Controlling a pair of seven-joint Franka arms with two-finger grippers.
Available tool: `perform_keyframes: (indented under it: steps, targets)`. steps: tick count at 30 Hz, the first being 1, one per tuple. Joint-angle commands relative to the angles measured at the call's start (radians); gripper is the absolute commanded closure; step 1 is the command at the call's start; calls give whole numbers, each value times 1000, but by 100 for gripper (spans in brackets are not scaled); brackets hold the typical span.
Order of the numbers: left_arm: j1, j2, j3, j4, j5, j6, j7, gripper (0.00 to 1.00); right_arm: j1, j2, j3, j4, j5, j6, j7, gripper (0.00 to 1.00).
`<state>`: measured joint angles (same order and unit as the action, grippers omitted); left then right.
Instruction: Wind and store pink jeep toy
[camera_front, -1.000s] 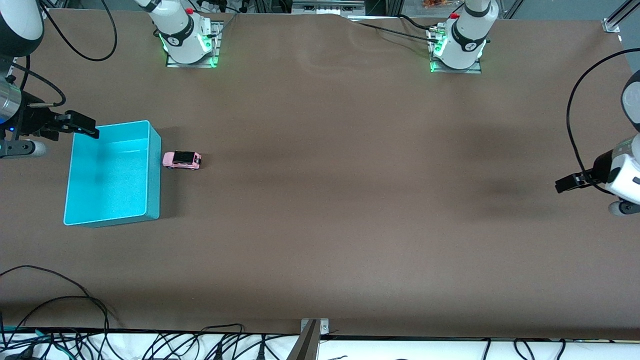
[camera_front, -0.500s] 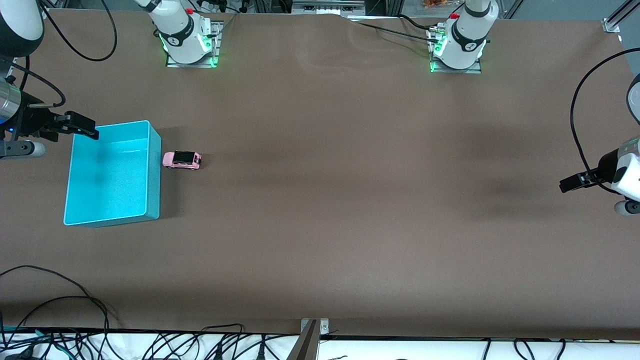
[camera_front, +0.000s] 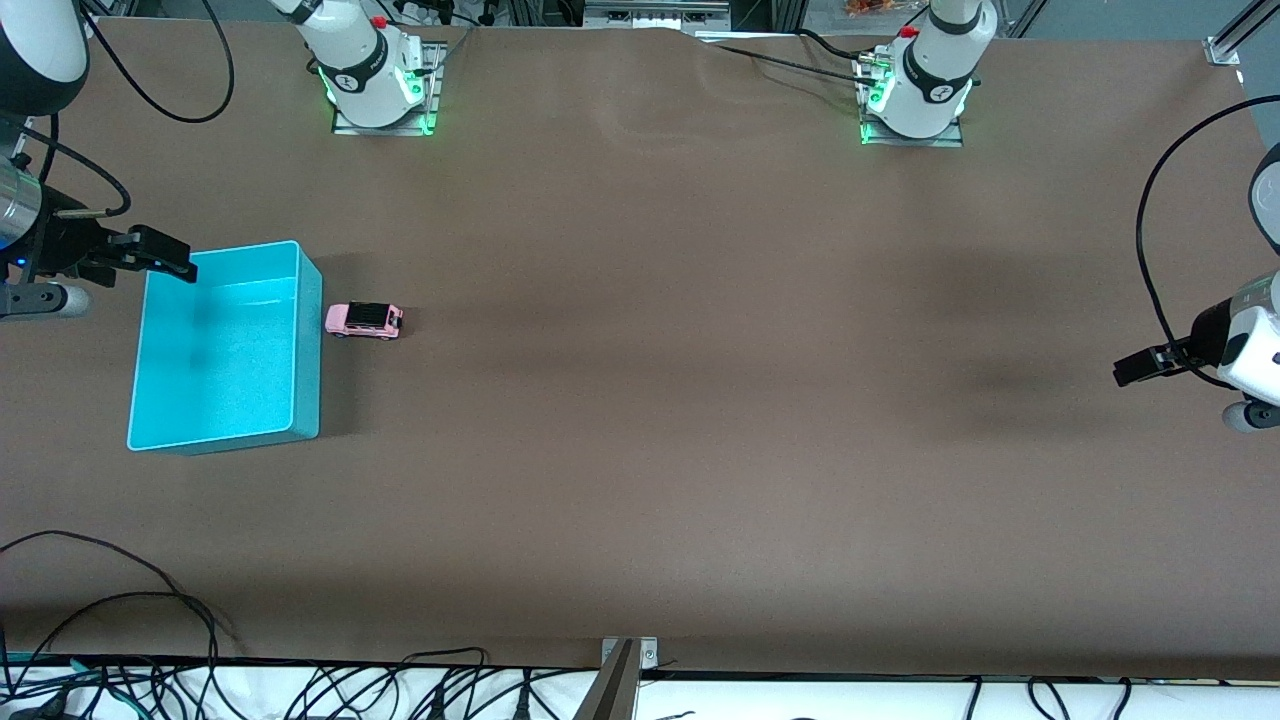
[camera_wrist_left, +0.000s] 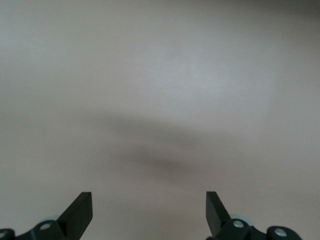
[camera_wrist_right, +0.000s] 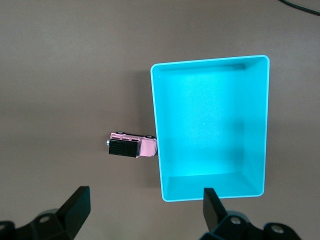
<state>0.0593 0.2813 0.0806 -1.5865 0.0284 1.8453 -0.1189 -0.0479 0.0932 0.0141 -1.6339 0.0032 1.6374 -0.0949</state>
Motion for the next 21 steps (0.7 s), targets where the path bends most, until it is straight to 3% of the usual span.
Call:
perform_keyframes:
  steps: [1,7,21]
  targets:
    - [-1,-24,-19,30,-67,-14,24,0,0,14,-2,17,11,2,-5,0]
    - [-1,-47,-68,22,-56,-73,27,0,-1,10,-2,17,11,-2,-2,0]
    - [1,-91,-107,-13,18,-126,27,0,-1,48,-3,14,8,-5,-11,0]
